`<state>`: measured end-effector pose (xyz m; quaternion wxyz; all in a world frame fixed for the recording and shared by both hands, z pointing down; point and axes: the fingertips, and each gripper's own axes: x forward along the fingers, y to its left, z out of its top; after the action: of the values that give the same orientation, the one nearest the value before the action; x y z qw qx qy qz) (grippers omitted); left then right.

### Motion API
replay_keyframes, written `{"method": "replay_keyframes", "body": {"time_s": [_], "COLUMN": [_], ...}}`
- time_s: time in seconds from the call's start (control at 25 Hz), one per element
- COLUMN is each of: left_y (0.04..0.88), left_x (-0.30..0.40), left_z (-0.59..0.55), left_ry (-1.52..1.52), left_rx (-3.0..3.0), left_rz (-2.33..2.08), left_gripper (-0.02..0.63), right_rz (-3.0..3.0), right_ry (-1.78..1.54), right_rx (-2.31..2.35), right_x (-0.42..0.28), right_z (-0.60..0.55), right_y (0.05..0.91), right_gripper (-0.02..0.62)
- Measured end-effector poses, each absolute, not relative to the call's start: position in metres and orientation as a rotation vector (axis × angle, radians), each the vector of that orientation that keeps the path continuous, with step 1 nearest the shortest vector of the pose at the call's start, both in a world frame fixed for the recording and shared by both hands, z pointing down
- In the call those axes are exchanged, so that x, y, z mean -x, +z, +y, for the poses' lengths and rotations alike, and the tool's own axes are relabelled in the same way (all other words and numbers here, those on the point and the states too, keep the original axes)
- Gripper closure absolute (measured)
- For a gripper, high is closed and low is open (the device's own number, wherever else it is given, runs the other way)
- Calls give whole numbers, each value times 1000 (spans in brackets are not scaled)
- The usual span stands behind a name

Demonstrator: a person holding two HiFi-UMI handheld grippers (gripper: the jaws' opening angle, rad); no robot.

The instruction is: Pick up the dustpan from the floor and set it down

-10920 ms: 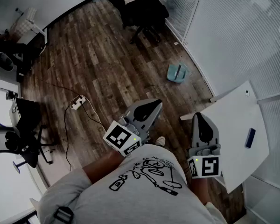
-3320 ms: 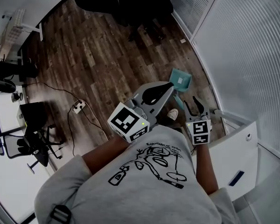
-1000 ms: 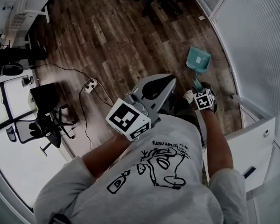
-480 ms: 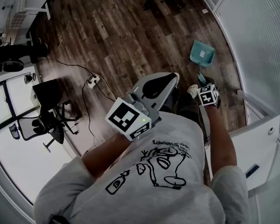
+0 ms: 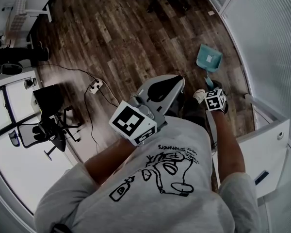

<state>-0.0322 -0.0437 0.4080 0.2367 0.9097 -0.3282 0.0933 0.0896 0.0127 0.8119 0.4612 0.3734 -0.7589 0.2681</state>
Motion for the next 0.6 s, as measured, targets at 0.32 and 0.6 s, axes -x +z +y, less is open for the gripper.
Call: {"method": "replay_keyframes", "body": {"time_s": [0.32, 0.6], "left_y": [400, 392], "left_x": [24, 18], "left_z": [-47, -53], "left_ry": [230, 197], "left_rx": [-2514, -2530], "left_rz": [-887, -879], "left_gripper": [604, 604], "right_rz": [-1873, -1878], "right_ry": [630, 613], "right_rx": [-948, -980], "right_x": [-98, -108], "right_z": [7, 1], "right_y": [796, 778], "right_gripper": [502, 503]}}
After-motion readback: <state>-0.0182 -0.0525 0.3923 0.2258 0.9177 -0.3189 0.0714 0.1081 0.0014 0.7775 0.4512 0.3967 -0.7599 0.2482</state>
